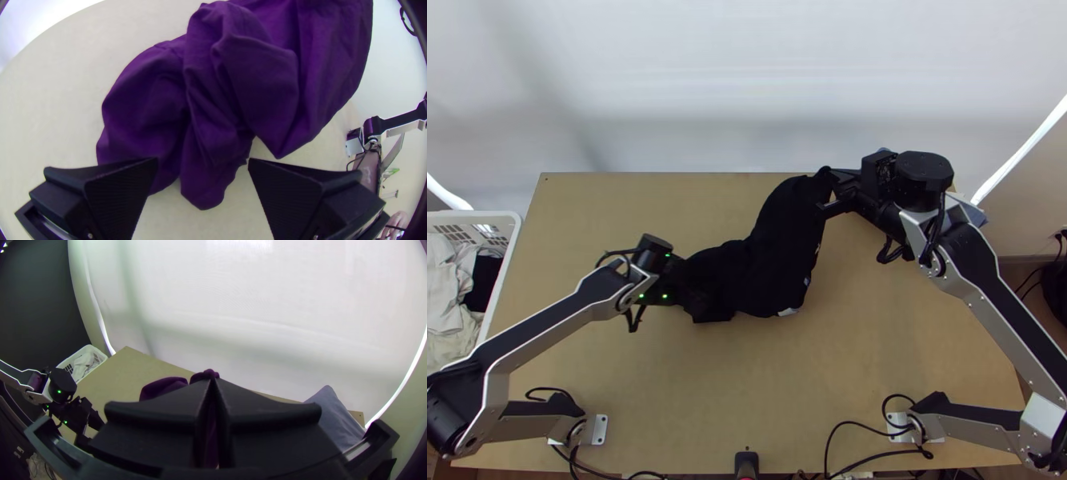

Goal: Fold the t-shirt

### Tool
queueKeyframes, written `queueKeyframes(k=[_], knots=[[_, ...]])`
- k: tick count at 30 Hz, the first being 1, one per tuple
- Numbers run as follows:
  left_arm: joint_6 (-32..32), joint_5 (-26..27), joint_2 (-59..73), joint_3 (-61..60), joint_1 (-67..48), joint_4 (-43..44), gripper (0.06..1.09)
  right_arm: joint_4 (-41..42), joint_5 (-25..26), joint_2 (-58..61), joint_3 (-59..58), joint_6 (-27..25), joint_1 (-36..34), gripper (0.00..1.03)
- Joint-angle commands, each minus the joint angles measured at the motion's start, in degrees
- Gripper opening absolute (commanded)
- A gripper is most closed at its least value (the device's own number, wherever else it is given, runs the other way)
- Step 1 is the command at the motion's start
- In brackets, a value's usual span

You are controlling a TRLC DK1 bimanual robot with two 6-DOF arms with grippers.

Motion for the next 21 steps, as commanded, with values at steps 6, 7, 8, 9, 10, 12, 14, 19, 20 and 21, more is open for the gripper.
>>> queueKeyframes(k=[6,7,8,9,10,12,14,19,20,21], knots=[[-1.39,-1.19,6.15,3.56,-0.95,6.72,0.8,1.17,1.42,-2.97,0.73,-0.67,-0.7,0.03],[-1.39,-1.28,6.5,3.47,-0.95,7.52,0.67,1.17,1.42,-3.14,0.55,-0.67,-0.7,0.03],[-1.39,-1.28,6.67,3.3,-0.95,8.31,0.5,1.17,1.5,-3.23,0.55,-0.58,-0.78,0.03],[-1.39,-1.36,6.67,3.21,-0.95,9.19,0.3,1.17,1.5,-3.23,0.64,-0.58,-0.87,0.03],[-1.21,-1.45,6.67,3.21,-0.95,9.54,0.09,1.26,1.5,-3.23,0.82,-0.58,-1.05,0.03],[-0.77,-1.63,5.71,3.65,-0.25,8.92,0.09,2.05,1.59,-3.23,1.08,-0.67,-1.66,0.03],[-0.42,-1.63,3.42,4.88,1.6,7.78,0.09,2.75,1.85,-3.23,1.43,-0.67,-2.63,0.03],[0.63,-1.63,-2.91,11.82,10.48,1.36,0.09,3.72,2.38,-3.23,2.66,-0.85,-5.35,0.03],[1.34,-1.63,-3.96,13.58,12.5,-0.39,0.09,3.98,2.38,-3.32,2.84,-0.85,-5.97,0.03],[1.69,-1.63,-4.93,15.34,14.78,-1.54,0.09,4.16,2.38,-3.49,2.93,-0.85,-6.59,0.03]])
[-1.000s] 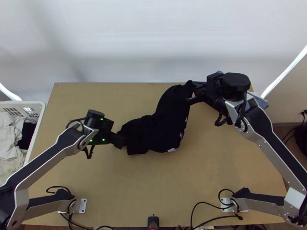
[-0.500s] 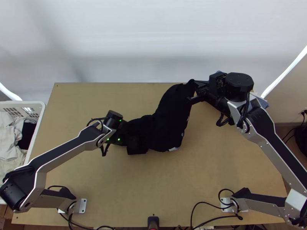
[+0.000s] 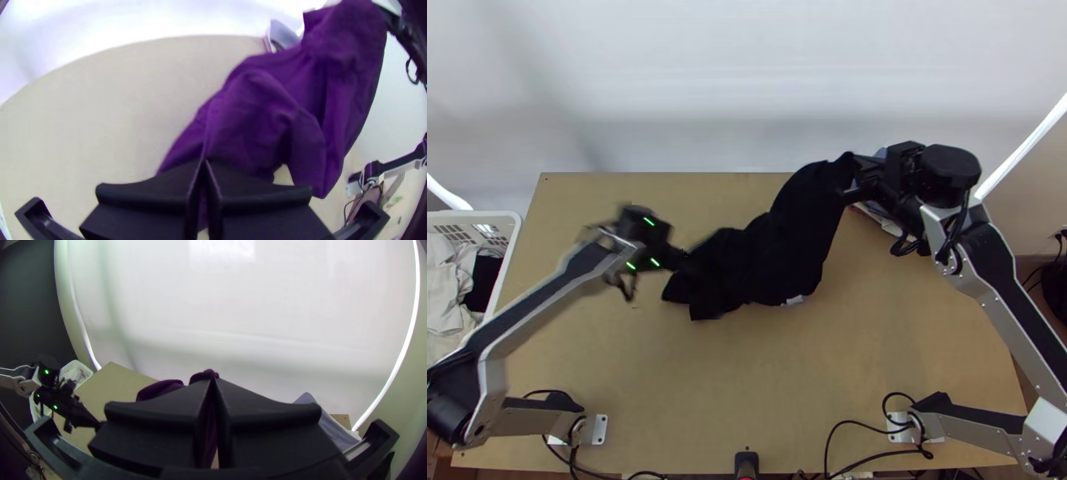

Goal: Fold the t-shirt

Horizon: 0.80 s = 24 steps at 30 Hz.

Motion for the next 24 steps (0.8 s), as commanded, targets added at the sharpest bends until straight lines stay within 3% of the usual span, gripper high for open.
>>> queueKeyframes(k=[1,9,16,24], knots=[[2.04,-0.25,-5.48,7.33,6.49,-3.25,0.09,2.06,0.9,-2.05,2.77,-0.85,-2.22,0.03],[6.52,-0.16,-8.12,18.31,19.14,-7.03,0.09,4.79,2.3,-1.09,5.15,-0.76,-4.33,0.03],[6.26,-0.16,-11.54,23.85,23.71,-8.78,0.09,9.27,7.14,0.85,8.75,0.65,-7.67,0.03],[4.24,-0.07,-13.57,28.86,28.28,-8.78,0.09,14.02,7.31,0.67,10.42,1.7,-10.83,0.03]])
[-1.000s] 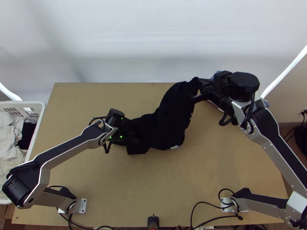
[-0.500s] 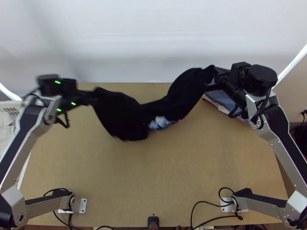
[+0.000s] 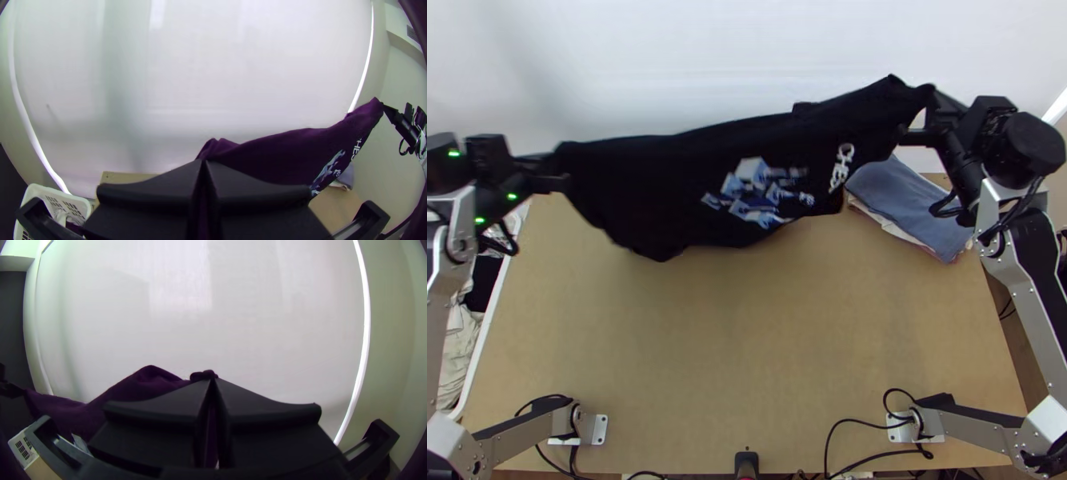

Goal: Fold the t-shirt

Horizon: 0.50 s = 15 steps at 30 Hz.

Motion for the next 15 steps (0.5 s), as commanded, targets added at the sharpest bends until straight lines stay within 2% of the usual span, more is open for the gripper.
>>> queueKeyframes(k=[1,8,15], knots=[[-1.36,0.04,-1.52,3.75,1.55,0.31,0.09,2.76,1.13,-0.18,2.2,0.61,-0.75,0.03],[-2.85,0.3,-2.31,-1.44,-2.49,-8.39,0.09,-0.23,1.04,-1.5,-1.32,-0.27,-0.31,0.03],[-2.24,0.65,-11.54,-20.6,-11.37,-13.84,0.09,-5.15,-0.37,-4.75,-7.56,-1.06,-0.14,0.03]])
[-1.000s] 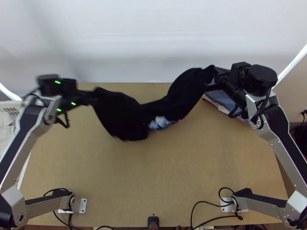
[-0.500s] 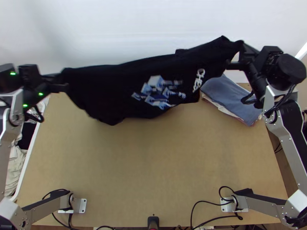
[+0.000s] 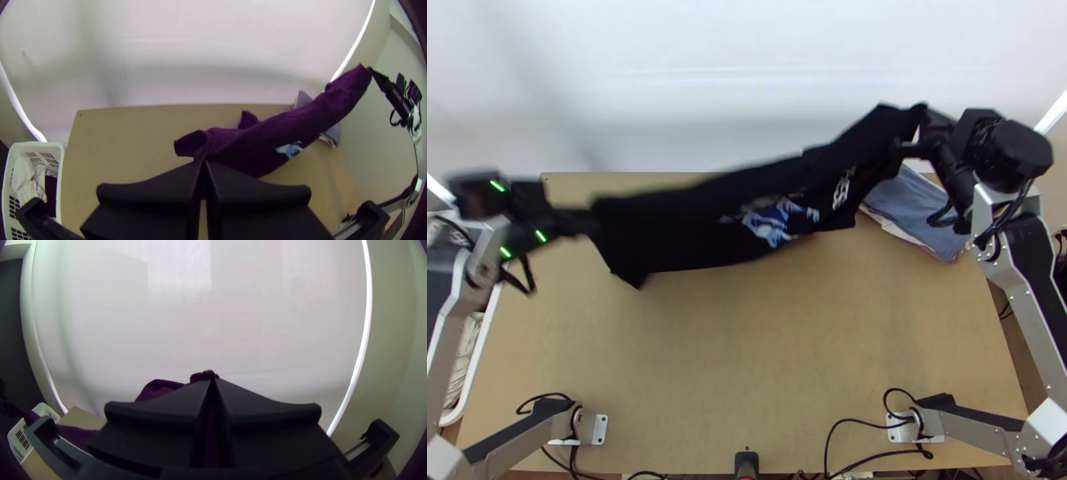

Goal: Fold the t-shirt

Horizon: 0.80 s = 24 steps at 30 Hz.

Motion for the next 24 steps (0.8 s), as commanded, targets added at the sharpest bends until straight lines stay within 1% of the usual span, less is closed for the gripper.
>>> queueKeyframes(k=[1,3,5,12,17,22,23,24], knots=[[-0.27,0.48,-6.15,-9.25,-3.62,-1.32,0.09,-0.3,-0.17,-3.75,-4.11,-0.87,-0.01,0.03],[-0.1,0.56,-8.17,-13.56,-6.87,-1.67,0.09,-1.27,-0.7,-4.72,-6.92,-1.39,0.26,0.03],[-0.1,0.83,-9.23,-16.98,-11.0,-3.96,0.09,-1.79,-0.96,-5.68,-10.0,-1.83,0.7,0.03],[-0.8,1.0,-11.6,-27.35,-27.7,-8.62,0.09,-0.92,-0.96,-8.67,-18.88,-2.01,1.14,0.03],[-3.7,0.92,-11.07,-32.63,-39.48,-8.26,0.09,0.05,-0.96,-9.29,-20.46,-1.83,1.22,0.03],[-4.05,0.92,-7.56,-34.74,-43.69,-7.65,0.1,0.05,-0.96,-9.64,-21.34,-1.83,1.93,0.03],[-3.79,0.92,-6.41,-34.82,-43.69,-7.47,0.13,0.05,-0.96,-9.9,-21.6,-1.83,1.93,0.03],[-3.43,0.92,-5.36,-34.91,-43.69,-7.56,0.25,0.14,-0.96,-10.16,-21.95,-1.83,1.93,0.03]])
